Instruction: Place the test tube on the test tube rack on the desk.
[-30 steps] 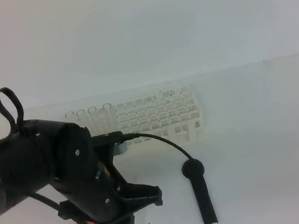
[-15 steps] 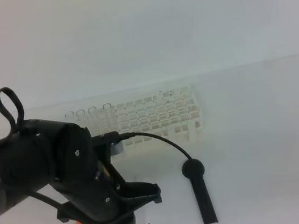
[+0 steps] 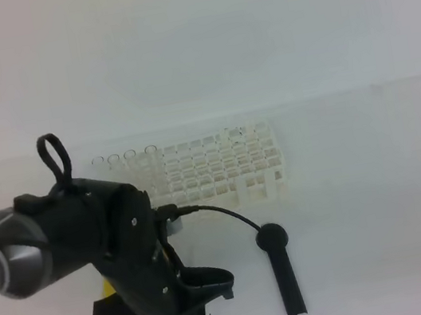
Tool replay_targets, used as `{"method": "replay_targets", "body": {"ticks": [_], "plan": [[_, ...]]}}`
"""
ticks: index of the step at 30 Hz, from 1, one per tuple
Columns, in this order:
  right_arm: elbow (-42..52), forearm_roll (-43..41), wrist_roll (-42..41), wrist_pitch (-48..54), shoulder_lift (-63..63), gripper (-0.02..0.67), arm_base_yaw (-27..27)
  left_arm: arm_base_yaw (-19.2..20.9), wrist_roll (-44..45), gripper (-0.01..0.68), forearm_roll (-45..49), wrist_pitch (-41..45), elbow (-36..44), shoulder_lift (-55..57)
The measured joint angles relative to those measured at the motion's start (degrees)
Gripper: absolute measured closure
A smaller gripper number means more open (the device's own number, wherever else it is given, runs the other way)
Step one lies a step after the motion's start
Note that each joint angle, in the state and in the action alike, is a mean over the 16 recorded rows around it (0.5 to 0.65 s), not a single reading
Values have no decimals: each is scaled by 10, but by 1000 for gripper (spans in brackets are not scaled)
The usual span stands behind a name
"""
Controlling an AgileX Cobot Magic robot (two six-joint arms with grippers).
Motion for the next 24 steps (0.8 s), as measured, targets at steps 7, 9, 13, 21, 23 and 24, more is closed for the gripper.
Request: {"method": "replay_targets", "body": {"ticks": [7,9,13,21,23,24], "plan": [[0,0,0,0,0,650,0,0,13,320,9,-10,-16,42],[0,0,0,0,0,650,0,-1,17,319,12,-10,-26,53],[0,1,0,0,0,650,0,-1,21,317,19,8,-52,74],[0,4,0,0,0,650,0,-1,25,318,23,52,-100,109],[0,4,0,0,0,650,0,-1,26,319,23,62,-106,115],[0,4,0,0,0,650,0,-1,26,319,23,66,-109,117]]}}
